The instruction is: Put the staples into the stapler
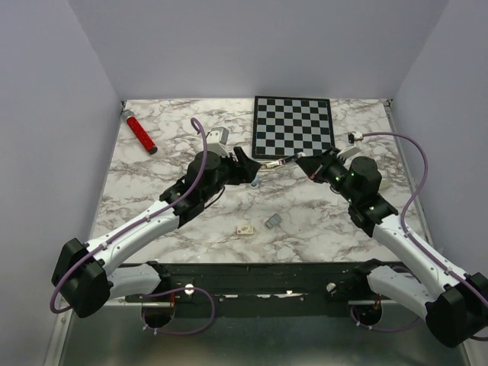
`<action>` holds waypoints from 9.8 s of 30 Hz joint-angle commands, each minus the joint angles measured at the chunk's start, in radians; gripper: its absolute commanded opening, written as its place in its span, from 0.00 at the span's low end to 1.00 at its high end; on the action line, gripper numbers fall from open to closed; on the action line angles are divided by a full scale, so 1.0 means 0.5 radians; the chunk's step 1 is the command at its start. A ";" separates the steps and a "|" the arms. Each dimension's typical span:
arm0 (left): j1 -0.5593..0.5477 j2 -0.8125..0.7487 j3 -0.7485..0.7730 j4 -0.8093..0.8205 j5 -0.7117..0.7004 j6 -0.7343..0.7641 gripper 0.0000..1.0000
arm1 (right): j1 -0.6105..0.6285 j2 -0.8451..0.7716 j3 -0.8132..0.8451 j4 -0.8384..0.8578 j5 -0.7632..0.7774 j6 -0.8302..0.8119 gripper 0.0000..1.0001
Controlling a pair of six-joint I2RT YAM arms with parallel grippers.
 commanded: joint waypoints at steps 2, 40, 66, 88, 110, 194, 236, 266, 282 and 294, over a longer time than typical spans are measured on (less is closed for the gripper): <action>0.109 -0.051 -0.134 -0.213 -0.141 -0.121 0.71 | -0.153 -0.053 -0.032 0.270 -0.165 0.267 0.01; 0.296 0.044 0.350 -0.041 0.932 0.767 0.90 | -0.166 0.294 0.243 -0.162 -0.436 -0.045 0.01; 0.005 0.606 0.798 -0.572 1.126 2.007 0.64 | -0.037 0.232 0.176 -0.132 -0.442 0.062 0.01; -0.004 0.636 0.718 -0.670 1.059 2.118 0.01 | -0.016 0.238 0.139 -0.129 -0.488 0.056 0.03; 0.079 0.979 0.687 -1.566 0.641 2.611 0.00 | -0.019 -0.068 -0.131 -0.598 -0.077 -0.426 0.68; 0.444 -0.971 -0.770 0.348 -1.215 1.369 0.99 | 0.905 1.668 0.891 -0.810 0.113 -1.687 0.36; 0.459 -0.882 -0.745 0.290 -1.169 1.237 0.99 | 1.086 1.220 0.851 -1.282 0.838 -0.840 0.63; 0.468 -0.907 -0.745 0.290 -1.166 1.265 0.99 | 0.899 1.407 0.691 -1.362 0.356 -1.233 0.36; 0.474 -0.891 -0.745 0.293 -1.163 1.271 0.99 | 0.874 1.389 0.722 -1.386 0.466 -1.220 0.24; 0.480 -0.888 -0.745 0.293 -1.160 1.271 0.99 | 0.862 1.490 0.765 -1.390 0.405 -1.196 0.32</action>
